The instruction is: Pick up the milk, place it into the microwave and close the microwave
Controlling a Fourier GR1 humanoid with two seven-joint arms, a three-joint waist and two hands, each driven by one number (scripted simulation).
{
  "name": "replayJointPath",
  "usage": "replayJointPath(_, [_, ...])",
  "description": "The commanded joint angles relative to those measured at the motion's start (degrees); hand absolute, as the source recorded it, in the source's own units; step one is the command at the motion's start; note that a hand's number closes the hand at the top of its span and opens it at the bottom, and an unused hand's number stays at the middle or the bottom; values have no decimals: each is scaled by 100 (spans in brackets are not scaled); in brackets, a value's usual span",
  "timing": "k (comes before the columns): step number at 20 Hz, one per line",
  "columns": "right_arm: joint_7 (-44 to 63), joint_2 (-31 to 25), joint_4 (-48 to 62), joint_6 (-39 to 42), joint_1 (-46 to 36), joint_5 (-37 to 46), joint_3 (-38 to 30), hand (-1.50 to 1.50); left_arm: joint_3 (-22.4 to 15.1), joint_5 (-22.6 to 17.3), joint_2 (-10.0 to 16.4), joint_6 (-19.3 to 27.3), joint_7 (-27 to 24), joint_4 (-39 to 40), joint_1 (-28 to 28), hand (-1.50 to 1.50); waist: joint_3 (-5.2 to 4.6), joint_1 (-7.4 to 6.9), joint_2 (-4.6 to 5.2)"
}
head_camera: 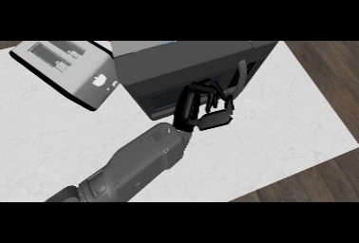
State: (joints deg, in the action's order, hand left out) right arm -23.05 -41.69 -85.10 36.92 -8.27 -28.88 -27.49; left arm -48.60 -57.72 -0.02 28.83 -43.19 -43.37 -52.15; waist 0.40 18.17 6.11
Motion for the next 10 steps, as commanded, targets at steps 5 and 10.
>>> replayJointPath(5, [-4,-169,336,197,-235,-220,-63,-150,148,-214,2,-87,94,443,-469,150,-15,36,72])
replayJointPath(10, [42,-269,520,251,-322,-241,-65,-150,95,-291,2,-72,65,483,-538,150,-6,7,77])
